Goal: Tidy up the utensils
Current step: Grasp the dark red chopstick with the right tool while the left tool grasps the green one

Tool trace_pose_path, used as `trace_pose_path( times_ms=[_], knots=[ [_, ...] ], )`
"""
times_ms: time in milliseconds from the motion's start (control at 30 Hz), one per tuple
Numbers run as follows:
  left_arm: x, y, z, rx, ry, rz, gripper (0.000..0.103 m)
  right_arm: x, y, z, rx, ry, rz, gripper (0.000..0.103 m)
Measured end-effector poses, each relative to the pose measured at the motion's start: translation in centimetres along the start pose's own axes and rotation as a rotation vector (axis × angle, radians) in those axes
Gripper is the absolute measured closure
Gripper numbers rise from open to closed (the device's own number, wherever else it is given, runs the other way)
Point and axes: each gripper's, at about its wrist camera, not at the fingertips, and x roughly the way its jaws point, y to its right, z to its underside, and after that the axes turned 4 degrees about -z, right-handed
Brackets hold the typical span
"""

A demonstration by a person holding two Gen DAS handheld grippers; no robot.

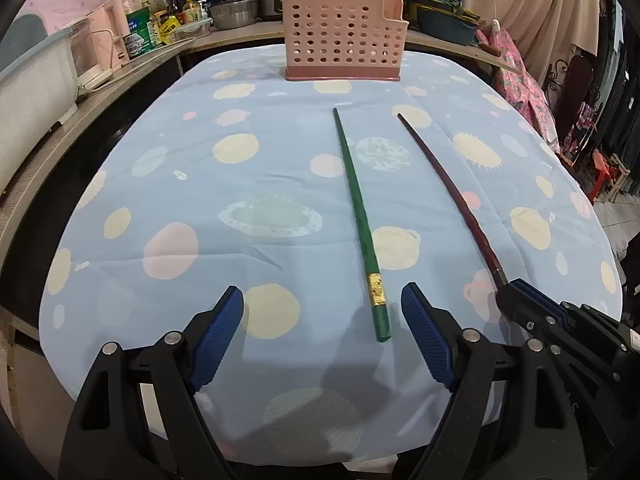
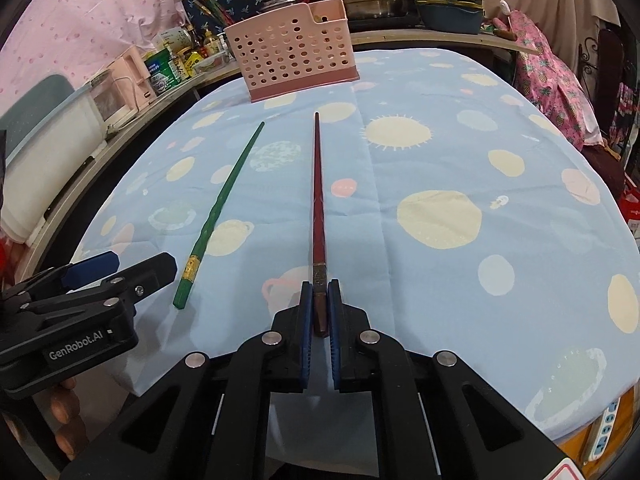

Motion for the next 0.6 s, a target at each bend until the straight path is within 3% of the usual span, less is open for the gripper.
trace_pose_path(
  times_ms=[100, 300, 467, 533, 600],
  knots=[
    [0.52, 0.22, 0.15, -0.004, -0.011, -0.002, 0.029, -0.03, 0.02, 0.08, 0.001, 0.001, -0.001, 0.096],
    [0.95, -0.13, 0.27, -0.013, -0.031, -0.004, 0.050, -0.06, 0.17, 0.09, 0.003, 0.003, -0.003, 0.096],
    [0.70, -0.19, 0.16, -0.008, -0.036, 0.013, 0.082, -0.06, 0.18, 0.10, 0.003, 0.003, -0.003, 0.096],
    [0.65, -0.16, 0.22, -0.006, -0.040, 0.023, 0.092, -0.06, 0.19, 0.10, 0.003, 0.003, -0.003, 0.096],
    [0.60, -0.14, 0.26, -0.006, -0.043, 0.031, 0.095, -0.05, 0.20, 0.11, 0.003, 0.002, -0.004, 0.096]
  ],
)
